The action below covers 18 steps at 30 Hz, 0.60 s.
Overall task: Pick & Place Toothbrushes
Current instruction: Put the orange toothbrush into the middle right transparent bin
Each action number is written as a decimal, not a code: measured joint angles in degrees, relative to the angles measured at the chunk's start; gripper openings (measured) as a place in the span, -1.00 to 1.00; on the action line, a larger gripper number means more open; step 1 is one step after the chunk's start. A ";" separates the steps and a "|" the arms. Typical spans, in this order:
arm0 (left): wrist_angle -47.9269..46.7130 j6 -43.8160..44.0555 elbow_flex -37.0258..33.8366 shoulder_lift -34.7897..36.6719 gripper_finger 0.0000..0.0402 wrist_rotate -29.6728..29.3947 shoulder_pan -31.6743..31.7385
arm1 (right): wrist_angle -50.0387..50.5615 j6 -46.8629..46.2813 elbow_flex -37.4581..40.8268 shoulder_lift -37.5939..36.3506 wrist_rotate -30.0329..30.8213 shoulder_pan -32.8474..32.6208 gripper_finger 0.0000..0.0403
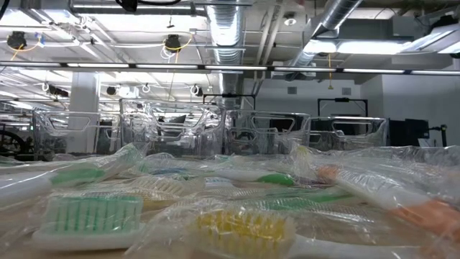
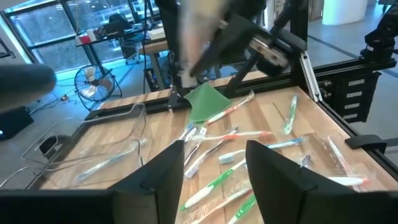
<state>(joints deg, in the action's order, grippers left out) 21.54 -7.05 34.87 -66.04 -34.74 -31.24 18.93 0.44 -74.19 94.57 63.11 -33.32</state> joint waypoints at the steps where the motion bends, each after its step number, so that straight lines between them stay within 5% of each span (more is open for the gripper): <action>1: -0.02 0.00 0.00 0.00 -0.15 -0.02 0.00 | 3.51 -4.69 0.00 -1.09 -0.02 0.39 -0.91; 7: -0.52 0.01 -0.01 0.00 -0.15 -0.26 -0.69 | 18.75 -24.48 0.00 -5.97 -4.65 6.95 -0.91; 11: -1.81 0.02 -0.02 0.00 -0.17 -0.24 -1.13 | 18.78 -25.97 0.00 -7.31 -17.78 15.29 -0.88; 18: -3.83 0.04 -0.07 -0.02 -0.18 -0.24 -1.79 | 19.70 -25.49 0.22 -4.55 -28.41 30.63 -0.91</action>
<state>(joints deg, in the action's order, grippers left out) 17.71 -7.01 34.81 -66.06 -34.98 -33.03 38.62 -25.05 -73.98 90.02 34.70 -2.69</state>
